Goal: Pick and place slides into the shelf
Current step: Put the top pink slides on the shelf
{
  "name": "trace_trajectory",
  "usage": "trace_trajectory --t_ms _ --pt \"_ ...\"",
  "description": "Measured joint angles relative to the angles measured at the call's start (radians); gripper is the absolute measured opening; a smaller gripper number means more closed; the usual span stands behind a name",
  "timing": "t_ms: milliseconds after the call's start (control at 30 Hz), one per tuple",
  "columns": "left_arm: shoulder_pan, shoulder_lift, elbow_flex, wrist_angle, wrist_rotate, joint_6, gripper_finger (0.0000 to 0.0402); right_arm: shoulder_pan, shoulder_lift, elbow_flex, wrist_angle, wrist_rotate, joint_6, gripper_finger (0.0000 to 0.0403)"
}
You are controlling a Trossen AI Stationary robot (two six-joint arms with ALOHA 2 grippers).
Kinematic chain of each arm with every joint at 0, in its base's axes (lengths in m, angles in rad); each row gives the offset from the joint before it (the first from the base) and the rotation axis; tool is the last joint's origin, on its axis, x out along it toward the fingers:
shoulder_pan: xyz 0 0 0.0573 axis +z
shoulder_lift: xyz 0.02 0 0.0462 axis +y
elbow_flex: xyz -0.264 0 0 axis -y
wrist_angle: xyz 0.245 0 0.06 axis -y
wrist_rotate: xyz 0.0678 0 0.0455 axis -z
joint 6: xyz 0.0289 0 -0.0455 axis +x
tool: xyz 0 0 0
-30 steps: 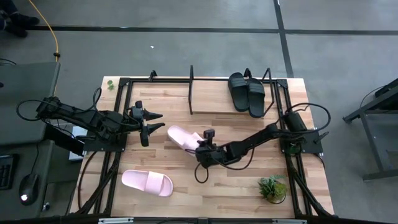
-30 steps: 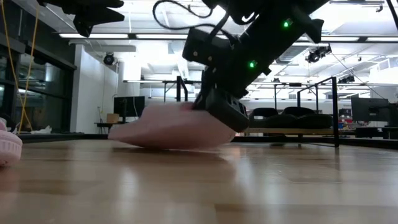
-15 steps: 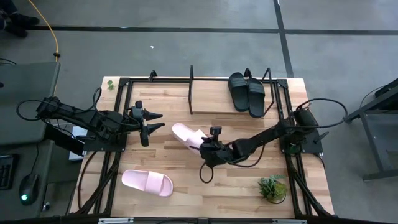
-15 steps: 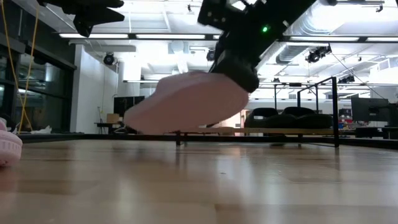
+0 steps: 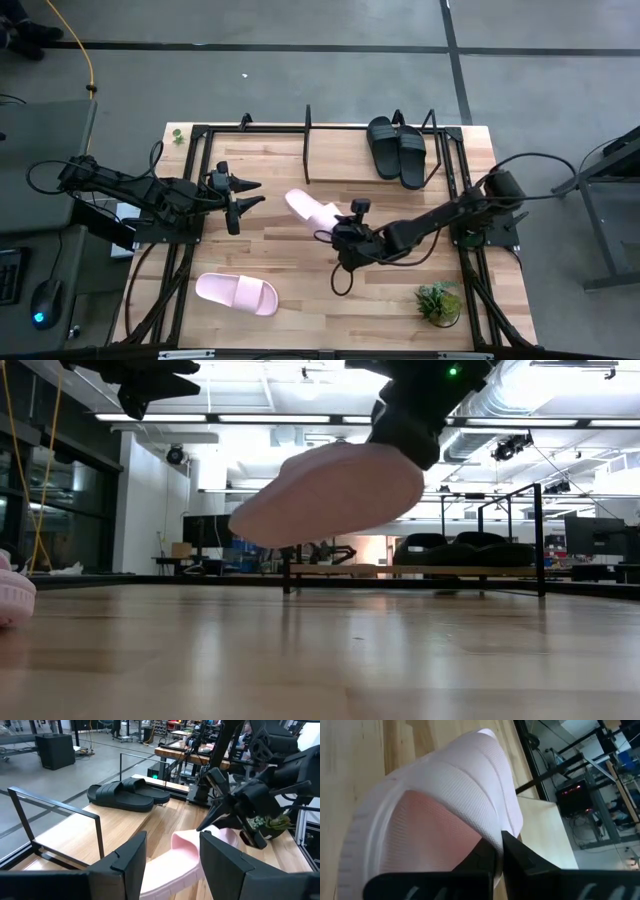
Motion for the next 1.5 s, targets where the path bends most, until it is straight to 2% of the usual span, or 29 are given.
trace_trajectory --t_ms 300,633,1067,1500 --pt "0.0 0.0 0.0 0.0 0.0 0.0 0.0168 0.006 -0.021 0.003 -0.167 0.027 0.107 0.0002" --pt "0.0 0.0 0.0 0.0 0.0 0.0 0.0168 0.007 -0.021 0.118 -0.472 0.027 0.345 0.0002" --pt "0.0 0.0 0.0 0.0 0.0 0.0 0.0168 -0.02 -0.021 0.133 -0.538 0.064 0.4 0.0002" --pt "0.0 0.0 0.0 0.0 0.0 0.0 0.0168 -0.199 -0.021 0.133 -0.557 0.113 0.383 0.0002"
